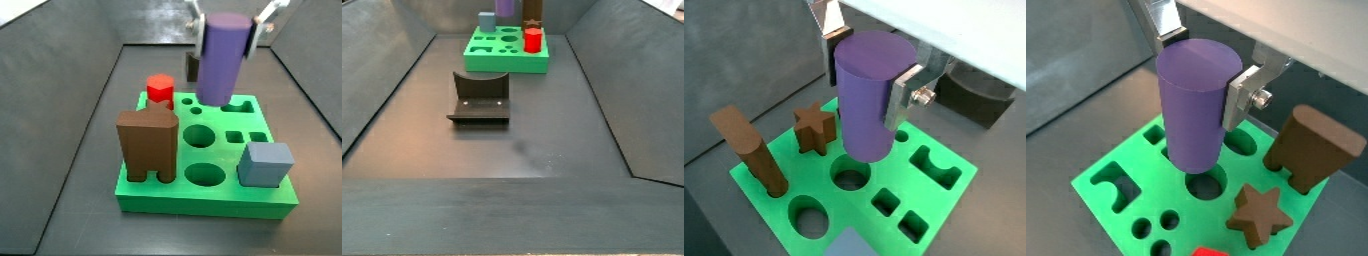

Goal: Pick up the round object. Move up. Place the round object on the fixture. Regrasp the round object. Move to above the board. Insert the round object.
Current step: Insert the round object.

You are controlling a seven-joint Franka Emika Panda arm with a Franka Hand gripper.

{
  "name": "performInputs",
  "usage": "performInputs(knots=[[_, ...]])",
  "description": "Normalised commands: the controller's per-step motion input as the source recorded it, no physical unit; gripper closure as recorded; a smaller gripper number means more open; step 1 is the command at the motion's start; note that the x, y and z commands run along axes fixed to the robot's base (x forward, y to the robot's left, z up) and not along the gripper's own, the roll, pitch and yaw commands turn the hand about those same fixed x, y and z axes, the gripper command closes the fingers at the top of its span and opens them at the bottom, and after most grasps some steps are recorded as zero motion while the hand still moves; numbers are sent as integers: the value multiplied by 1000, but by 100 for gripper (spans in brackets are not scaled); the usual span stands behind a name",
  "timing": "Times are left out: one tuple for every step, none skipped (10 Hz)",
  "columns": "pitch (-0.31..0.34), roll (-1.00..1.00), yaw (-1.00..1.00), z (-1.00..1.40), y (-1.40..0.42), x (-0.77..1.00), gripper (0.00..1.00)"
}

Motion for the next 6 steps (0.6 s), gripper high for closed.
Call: performInputs(knots=[[-44, 6, 0, -349, -6, -14, 100], [-56, 11, 0, -389, -26, -23, 100], [-70, 0, 0, -383, -91, 0, 100], [-66, 0, 0, -366, -129, 0, 100], [-56, 39, 0, -374, -166, 14, 100], [-36, 81, 0, -391, -74, 0, 100]])
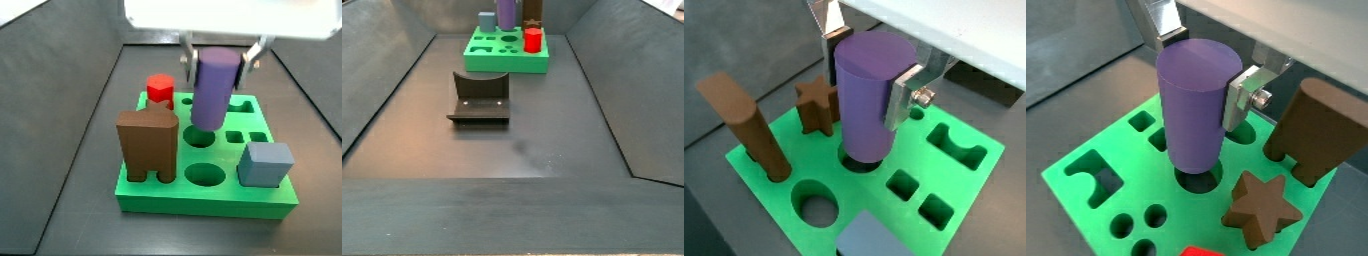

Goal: Pick up the round object. Move up. Place the round object on the fixture. Regrasp the round object. Move to above the board. Insert the round object.
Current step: Insert the round object.

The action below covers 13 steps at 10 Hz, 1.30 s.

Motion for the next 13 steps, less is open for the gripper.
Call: performInputs(knots=[[-16, 120, 0, -431, 0, -43, 100], [-11, 109, 29, -449, 0, -97, 100], [-16, 86, 23, -403, 0, -146, 100], [-31, 89, 0, -349, -17, -194, 100], [-56, 46, 0, -369, -103, -131, 100], [-84, 0, 0, -403, -146, 0, 100], [-99, 0, 0, -503, -151, 20, 100], [-86, 0, 0, -529, -154, 186, 100], [-76, 13, 0, -571, -160, 254, 100], [-76, 21, 0, -606, -163, 297, 100], [-74, 33, 0, -643, -146, 320, 100], [-101, 57, 0, -709, -91, 189, 100], [-120, 91, 0, -789, -17, 43, 100]])
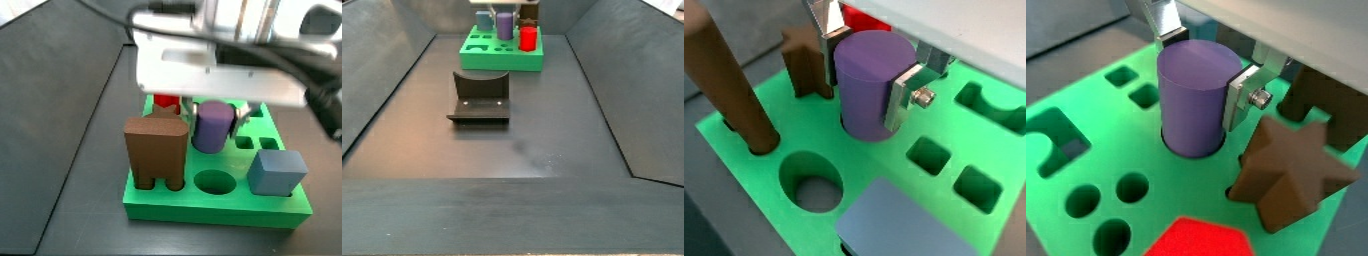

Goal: Pick up the round object. Move up. Place the round object on the fixture. Regrasp the round object. Move to above the board. Insert the round object.
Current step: Insert the round object.

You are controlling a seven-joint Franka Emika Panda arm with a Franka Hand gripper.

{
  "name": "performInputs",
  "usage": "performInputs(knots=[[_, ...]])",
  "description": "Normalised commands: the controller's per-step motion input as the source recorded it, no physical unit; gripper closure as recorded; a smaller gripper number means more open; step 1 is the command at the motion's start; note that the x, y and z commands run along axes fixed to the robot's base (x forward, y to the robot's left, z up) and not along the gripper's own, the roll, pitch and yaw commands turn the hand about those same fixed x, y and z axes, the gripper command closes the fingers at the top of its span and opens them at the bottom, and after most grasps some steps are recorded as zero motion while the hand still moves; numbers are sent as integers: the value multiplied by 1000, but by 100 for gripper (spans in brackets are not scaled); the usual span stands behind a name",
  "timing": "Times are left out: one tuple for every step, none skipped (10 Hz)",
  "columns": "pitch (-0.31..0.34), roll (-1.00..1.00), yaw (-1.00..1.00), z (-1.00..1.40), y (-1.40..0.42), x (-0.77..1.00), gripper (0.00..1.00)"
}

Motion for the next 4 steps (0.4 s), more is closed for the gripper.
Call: performInputs(knots=[[-114, 141, 0, -809, 0, 0, 100], [-83, 160, 6, -583, 0, 0, 100], [4, 10, 0, 0, 0, 0, 100], [0, 0, 0, 0, 0, 0, 100]])
